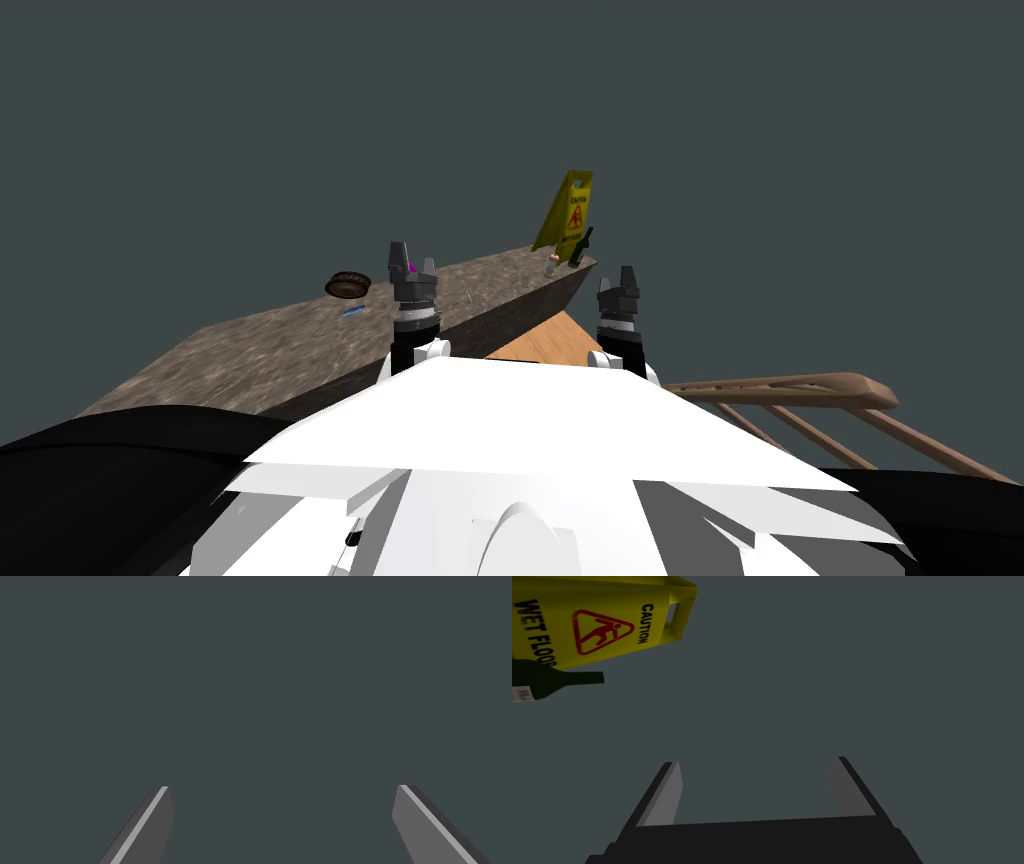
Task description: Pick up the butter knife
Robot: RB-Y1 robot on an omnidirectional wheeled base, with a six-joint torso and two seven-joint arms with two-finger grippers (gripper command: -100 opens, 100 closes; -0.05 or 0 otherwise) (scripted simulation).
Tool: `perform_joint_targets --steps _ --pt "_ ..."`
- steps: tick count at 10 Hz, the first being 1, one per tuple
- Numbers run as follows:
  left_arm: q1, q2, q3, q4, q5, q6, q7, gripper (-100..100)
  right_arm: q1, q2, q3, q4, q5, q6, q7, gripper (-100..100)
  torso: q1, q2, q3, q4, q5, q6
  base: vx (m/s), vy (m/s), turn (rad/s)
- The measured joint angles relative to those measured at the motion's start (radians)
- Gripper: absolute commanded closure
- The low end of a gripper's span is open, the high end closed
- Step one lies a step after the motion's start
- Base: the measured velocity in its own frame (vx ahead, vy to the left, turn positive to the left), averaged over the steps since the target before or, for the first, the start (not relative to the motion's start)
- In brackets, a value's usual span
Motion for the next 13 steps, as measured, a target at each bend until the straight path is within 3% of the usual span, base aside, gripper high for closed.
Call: perform_joint_targets --steps 5,8,13 --pt "0.007 0.138 0.017 0.041 -0.022 0.017 0.002 -100 0.0 0.0 0.0 0.0 0.0 0.0 0.0 0 0.0 0.004 0.002 0.001 0.0 0.0 -0.062 -0.006 -0.09" --pt "0.021 0.23 0.039 0.095 -0.051 0.033 0.002 -100 0.0 0.0 0.0 0.0 0.0 0.0 0.0 0 0.0 0.007 0.004 0.002 0.0 0.0 -0.106 -0.01 -0.154" --pt "0.029 0.371 0.081 0.186 -0.108 0.106 0.004 -100 0.0 0.0 0.0 0.0 0.0 0.0 0.0 0 -0.001 0.007 0.005 0.002 0.0 0.0 -0.115 -0.026 -0.142"
